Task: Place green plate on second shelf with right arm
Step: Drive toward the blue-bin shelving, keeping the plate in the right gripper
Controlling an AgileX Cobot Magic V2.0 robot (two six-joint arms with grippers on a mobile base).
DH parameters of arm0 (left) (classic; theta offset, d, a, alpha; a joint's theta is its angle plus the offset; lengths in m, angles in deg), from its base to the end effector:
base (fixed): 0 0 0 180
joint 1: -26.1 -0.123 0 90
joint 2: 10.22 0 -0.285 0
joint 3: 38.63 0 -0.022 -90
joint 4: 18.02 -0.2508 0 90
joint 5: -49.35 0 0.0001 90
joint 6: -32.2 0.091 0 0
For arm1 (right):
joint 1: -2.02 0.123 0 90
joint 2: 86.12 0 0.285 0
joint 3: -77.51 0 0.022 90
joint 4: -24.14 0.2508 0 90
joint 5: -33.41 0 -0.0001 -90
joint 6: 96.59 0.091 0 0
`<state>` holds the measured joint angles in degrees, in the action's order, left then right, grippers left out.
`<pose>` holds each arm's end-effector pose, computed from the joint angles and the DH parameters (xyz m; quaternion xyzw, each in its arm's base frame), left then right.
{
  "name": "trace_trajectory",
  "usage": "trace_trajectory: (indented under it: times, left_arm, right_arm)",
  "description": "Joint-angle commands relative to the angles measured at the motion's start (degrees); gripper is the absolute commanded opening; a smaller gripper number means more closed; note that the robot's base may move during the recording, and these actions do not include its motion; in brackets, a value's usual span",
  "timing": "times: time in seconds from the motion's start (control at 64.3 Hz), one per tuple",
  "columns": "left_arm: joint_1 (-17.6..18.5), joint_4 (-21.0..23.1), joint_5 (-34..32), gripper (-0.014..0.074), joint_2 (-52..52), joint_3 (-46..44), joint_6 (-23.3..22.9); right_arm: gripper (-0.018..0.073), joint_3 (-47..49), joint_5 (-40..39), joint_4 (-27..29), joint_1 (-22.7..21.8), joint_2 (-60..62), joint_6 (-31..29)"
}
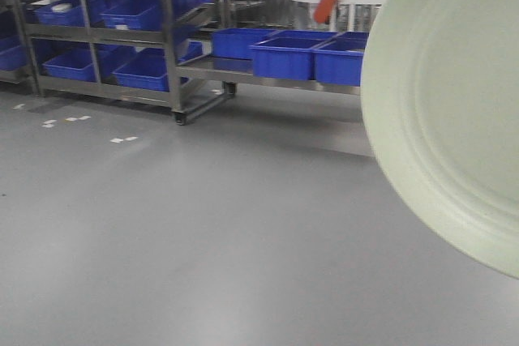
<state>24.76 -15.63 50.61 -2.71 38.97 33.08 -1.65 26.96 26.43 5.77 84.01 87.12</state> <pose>0.0563 0.0012 0.2092 -0.0167 0.6841 -0.0014 0.7292 0.0598 0.0035 0.2097 0.0146 0.6597 0.0623 0.7488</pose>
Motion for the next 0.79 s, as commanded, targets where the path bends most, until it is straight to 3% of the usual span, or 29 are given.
trace_trajectory:
  times: [0.0,0.778]
  left_arm:
    - [0.0,0.3,-5.0,0.0130,-1.0,2.4,-0.1]
    - [0.0,0.3,-5.0,0.0130,-1.0,2.4,-0.1]
  right_arm:
    - [0.0054,1.4,-6.7,0.4,-0.3,-0.7,0.4]
    - [0.0054,1.4,-6.7,0.4,-0.3,-0.7,0.4]
